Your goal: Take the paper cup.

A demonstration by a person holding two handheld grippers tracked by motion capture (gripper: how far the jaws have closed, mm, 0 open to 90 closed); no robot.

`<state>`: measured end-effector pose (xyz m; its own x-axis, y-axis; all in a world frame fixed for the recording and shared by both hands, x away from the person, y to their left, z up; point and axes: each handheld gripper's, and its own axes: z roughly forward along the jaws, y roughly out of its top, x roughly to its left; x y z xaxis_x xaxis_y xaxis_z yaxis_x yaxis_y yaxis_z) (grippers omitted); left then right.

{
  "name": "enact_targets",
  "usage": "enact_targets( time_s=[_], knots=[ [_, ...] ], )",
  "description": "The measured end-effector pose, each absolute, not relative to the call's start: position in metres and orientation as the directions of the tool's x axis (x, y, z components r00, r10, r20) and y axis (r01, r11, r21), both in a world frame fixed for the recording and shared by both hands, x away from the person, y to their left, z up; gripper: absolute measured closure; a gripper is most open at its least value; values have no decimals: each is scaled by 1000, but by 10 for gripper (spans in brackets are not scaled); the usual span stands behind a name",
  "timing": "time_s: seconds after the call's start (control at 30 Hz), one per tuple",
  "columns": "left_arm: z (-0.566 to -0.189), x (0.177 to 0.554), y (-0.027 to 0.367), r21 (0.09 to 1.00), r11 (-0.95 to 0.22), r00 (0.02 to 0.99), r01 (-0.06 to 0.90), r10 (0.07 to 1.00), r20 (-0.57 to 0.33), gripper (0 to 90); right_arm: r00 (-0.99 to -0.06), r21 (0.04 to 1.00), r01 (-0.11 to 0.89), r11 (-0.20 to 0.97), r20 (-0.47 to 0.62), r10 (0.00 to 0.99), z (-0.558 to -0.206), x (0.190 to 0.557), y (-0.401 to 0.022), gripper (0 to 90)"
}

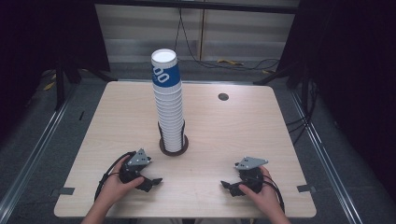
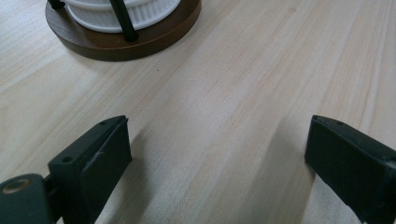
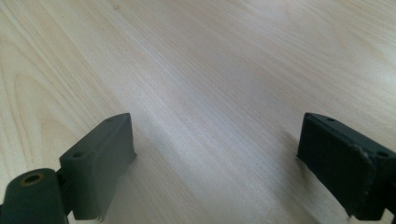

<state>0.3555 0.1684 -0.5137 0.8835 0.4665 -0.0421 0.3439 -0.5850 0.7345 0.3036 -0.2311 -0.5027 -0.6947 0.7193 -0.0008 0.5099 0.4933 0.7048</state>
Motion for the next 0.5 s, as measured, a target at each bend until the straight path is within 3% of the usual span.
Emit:
enact_targets(
  time_s=[0.4,0.5],
  knots=[
    [-511,354,166,710,-598,871,371,489,-44,49,-673,706,524,476,0,740,-503,301,-230,107],
    [-504,354,166,680,-621,870,389,490,-51,124,-671,701,536,472,13,742,-500,300,-230,129]
  ],
)
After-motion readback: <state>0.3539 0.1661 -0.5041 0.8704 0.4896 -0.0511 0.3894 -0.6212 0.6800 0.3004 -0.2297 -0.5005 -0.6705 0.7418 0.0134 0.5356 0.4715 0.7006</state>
